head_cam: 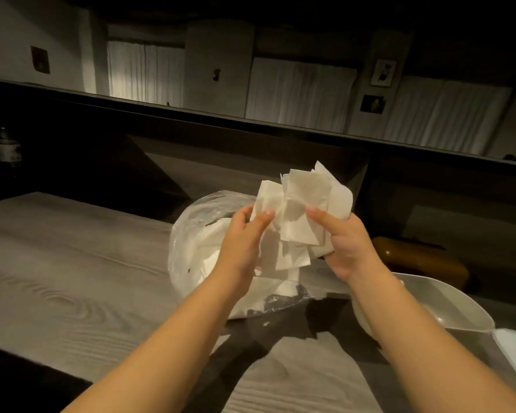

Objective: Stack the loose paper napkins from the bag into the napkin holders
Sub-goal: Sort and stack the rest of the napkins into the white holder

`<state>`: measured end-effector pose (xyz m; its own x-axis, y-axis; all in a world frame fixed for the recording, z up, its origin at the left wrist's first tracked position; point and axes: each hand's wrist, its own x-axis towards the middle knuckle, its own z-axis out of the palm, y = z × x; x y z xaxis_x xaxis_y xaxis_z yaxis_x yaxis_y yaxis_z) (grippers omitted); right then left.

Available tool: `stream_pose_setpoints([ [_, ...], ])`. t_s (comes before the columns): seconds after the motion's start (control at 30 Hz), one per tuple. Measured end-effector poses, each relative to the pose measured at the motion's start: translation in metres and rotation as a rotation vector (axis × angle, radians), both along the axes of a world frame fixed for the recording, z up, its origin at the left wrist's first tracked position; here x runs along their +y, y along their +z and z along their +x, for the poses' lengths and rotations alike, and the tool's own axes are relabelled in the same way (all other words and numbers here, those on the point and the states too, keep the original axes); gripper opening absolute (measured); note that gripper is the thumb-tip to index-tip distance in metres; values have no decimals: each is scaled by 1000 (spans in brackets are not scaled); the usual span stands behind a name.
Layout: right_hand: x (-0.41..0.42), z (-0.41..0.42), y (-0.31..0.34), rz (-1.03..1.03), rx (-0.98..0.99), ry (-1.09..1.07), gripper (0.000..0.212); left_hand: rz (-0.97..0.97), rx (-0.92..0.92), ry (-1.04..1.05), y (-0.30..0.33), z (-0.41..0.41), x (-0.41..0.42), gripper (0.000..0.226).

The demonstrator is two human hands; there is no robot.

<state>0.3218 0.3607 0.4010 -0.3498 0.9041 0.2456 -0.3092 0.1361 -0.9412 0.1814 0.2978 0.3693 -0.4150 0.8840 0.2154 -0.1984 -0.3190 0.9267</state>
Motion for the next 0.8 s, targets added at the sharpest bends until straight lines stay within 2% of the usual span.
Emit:
stream_pose_setpoints([
  [0.07, -1, 17, -16, -14, 5, -121, 28, -55, -117, -162, -4, 24, 5, 38],
  [0.1, -1, 26, -24, -12, -7, -189, 26, -107, -109, -213, -9, 34, 9, 40],
  [0.2, -2, 44, -42, 7, -59, -316, 28, -253, 81, -218, -26, 56, 19, 46],
  [0.3, -4, 53, -48, 106, -176, -303, 36, -253, 22, -210, -37, 65, 20, 47],
  [0.4, -7, 51, -55, 157, -226, -290, 29, -226, 13, -183, -40, 60, 20, 39],
  [0.47, -8, 50, -60, 106, -212, -287, 24, -192, 27, -157, -43, 54, 20, 25],
  [0.63, -10, 56, -59, -57, -72, -247, 2, -191, 102, -153, -50, 52, 18, 16],
  [0.7, -11, 61, -54, -48, -29, -244, 5, -191, 119, -196, -49, 53, 16, 14],
  [0.8, -15, 70, -46, 81, -21, -294, 10, -184, 144, -231, -48, 52, 14, 18],
])
